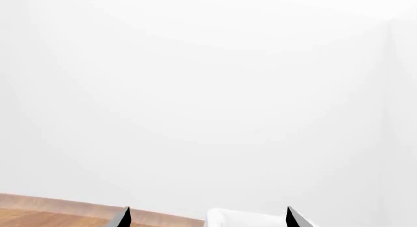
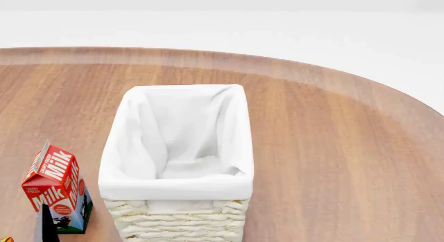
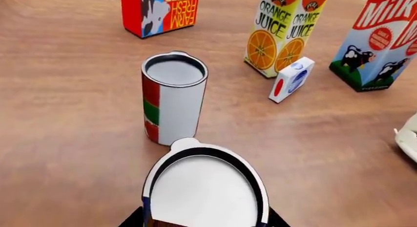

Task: Pick up the alphabet soup, and put it in the basket.

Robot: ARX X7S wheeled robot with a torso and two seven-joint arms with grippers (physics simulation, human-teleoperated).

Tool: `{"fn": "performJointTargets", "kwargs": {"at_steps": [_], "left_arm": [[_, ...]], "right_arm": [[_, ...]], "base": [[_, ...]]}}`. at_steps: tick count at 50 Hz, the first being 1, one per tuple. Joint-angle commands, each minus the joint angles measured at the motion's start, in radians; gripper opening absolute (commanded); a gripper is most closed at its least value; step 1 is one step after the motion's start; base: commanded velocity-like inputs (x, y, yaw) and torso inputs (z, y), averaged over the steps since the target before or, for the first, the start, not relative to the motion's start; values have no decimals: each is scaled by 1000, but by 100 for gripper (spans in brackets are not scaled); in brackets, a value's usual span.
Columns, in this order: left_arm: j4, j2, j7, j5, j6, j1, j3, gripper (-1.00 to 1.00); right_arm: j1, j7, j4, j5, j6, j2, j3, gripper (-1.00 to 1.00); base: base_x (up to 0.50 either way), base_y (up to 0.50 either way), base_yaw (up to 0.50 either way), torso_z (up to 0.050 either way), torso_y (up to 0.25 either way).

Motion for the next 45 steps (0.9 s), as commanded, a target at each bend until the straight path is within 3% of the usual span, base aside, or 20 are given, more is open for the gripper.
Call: {"fn": "performJointTargets", "kwargs": {"at_steps": [1, 18, 29, 45], "left_arm": [[1, -3, -3, -1, 1, 0, 1, 100], [-2, -4, -6, 2, 0, -2, 5, 100], [-4, -6, -9, 1, 6, -2, 4, 100], [-4, -7, -13, 2, 6, -3, 7, 100]], "right_arm": [[11, 8, 48, -3, -39, -20, -2, -100], [10, 40, 84, 72, -137, -48, 53, -100], [-56, 34, -161, 259, -101, 38, 124, -100], [-144, -33, -339, 415, -233, 130, 160, -100]], "base": [[0, 0, 0, 0, 0], [0, 0, 0, 0, 0], [0, 0, 0, 0, 1], [0, 0, 0, 0, 0]]}}
